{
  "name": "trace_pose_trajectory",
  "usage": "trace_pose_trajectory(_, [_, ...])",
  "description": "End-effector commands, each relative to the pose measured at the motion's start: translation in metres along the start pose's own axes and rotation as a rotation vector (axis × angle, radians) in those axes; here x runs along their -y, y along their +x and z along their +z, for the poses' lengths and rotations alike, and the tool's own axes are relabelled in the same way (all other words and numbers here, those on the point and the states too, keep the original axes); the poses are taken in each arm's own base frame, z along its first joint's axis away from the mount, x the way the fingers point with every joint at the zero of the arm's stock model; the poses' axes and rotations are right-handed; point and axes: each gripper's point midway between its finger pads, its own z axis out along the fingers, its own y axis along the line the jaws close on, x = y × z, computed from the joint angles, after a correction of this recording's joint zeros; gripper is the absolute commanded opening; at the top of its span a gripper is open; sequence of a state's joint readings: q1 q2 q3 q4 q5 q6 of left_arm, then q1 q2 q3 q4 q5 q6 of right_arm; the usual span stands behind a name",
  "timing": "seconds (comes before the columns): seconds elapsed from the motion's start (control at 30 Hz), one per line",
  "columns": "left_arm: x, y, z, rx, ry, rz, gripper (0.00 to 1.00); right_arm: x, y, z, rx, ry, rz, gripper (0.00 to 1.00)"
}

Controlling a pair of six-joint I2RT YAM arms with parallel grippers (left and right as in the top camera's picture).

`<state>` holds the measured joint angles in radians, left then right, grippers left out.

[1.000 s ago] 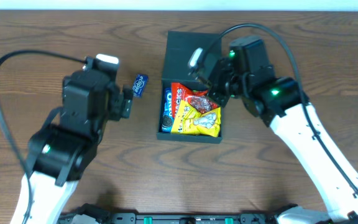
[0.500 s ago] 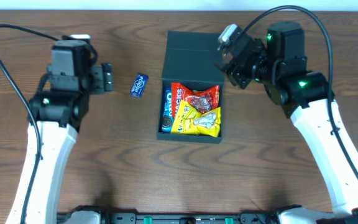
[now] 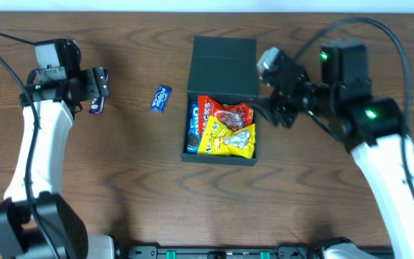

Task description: Pack container

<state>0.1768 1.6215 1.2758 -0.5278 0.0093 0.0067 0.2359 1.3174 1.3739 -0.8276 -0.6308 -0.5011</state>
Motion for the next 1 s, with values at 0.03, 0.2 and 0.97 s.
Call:
trace_pose_trajectory(0.03, [-0.002,0.009,0.027,-0.055,0.014,0.023,0.95,-0.018,-0.01,-0.032,0.042,0.005,-0.002,0.66])
trace_pose_trajectory(0.2, [-0.002,0.023,0.058,-0.111,0.014,0.058,0.95,-0.037,0.008,-0.05,-0.015,-0.006,0.053,0.7])
trace_pose_trajectory(0.97, [-0.002,0.052,0.15,-0.16,0.012,0.137,0.8,-0.068,0.06,-0.062,-0.224,-0.086,0.222,0.91])
